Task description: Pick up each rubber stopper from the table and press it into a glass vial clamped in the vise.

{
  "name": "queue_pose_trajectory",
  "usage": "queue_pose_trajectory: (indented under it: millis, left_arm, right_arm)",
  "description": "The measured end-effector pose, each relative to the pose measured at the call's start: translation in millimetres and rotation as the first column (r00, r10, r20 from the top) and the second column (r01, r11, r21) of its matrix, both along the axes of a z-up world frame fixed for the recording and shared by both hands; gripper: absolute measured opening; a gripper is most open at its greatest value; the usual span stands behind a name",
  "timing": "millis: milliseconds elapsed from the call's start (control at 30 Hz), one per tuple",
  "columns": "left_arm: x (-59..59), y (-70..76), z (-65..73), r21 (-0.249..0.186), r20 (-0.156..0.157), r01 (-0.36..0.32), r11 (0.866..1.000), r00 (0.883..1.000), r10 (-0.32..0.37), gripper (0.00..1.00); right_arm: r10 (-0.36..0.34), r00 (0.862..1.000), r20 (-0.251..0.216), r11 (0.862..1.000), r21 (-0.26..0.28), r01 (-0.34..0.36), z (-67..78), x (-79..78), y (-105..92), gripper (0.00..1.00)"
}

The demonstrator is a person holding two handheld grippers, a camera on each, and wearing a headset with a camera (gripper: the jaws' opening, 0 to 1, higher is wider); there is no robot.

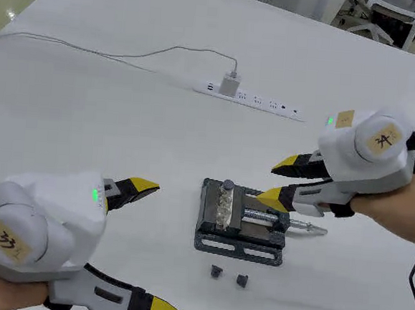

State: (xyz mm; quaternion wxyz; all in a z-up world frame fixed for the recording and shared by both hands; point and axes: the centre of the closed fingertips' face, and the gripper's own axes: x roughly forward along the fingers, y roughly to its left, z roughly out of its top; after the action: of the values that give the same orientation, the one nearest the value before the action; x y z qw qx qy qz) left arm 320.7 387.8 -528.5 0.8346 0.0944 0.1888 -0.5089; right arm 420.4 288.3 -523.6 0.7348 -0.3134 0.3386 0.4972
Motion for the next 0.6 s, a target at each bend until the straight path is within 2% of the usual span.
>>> queue_pose_trajectory:
  millis: [233, 367, 600]
  left_arm:
    - [-1.5, -3.4, -0.1, 0.014, -0.002, 0.012, 1.000, 1.000, -0.012, 0.98]
    - [-3.0, -6.0, 0.9, 0.021, 0.000, 0.019, 1.000, 1.000, -0.019, 0.98]
    - [-6.3, -8.5, -0.4, 0.034, -0.005, 0.031, 0.999, 1.000, -0.031, 0.99]
  right_arm:
    - [-0.075, 0.997, -0.008, 0.993, 0.095, 0.075, 3.6, -19.9, -18.2, 0.41]
    - [-0.099, 0.995, -0.006, 0.987, 0.123, 0.099, 3.8, -31.8, -25.7, 0.49]
    - [-0.164, 0.986, -0.033, 0.969, 0.182, 0.167, -5.3, -49.6, -34.4, 0.57]
